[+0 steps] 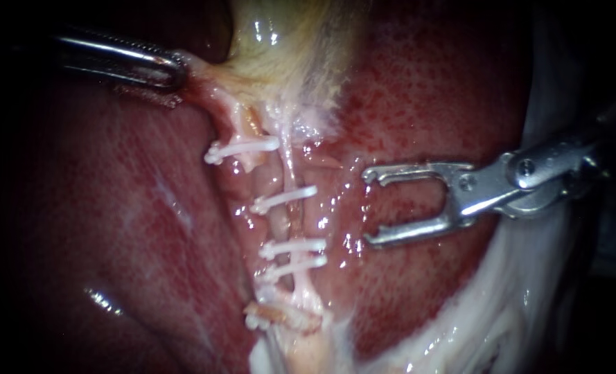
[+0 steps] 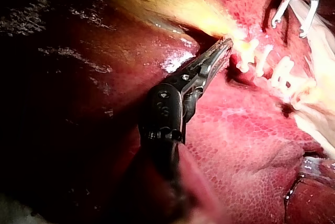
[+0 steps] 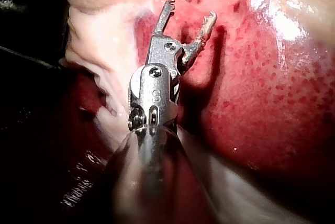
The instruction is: Going back third clip right tube
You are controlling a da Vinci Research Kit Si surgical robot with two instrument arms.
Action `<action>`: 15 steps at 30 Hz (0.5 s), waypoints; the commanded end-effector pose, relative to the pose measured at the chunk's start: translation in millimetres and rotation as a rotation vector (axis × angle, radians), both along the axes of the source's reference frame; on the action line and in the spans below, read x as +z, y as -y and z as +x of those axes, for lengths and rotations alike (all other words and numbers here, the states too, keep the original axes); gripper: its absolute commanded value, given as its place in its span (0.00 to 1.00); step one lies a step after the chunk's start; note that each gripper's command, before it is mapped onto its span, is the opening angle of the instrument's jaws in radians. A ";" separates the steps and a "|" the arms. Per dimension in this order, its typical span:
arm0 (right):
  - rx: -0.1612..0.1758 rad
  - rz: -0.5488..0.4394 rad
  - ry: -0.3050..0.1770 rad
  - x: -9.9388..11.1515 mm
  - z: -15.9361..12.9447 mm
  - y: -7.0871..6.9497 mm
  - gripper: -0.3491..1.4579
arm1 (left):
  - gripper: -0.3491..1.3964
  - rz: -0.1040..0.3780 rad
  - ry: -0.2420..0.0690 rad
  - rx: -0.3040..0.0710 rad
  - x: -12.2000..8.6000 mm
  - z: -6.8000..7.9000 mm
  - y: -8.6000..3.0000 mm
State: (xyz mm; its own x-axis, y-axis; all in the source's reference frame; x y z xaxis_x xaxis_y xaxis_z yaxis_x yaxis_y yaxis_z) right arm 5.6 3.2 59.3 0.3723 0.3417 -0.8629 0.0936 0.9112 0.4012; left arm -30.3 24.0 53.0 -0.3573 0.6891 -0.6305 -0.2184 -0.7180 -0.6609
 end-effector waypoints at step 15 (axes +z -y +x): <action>-0.006 -0.002 -0.005 -0.6 -0.7 -0.2 0.47 | 0.00 -0.015 -0.004 0.007 4.0 -2.3 1.6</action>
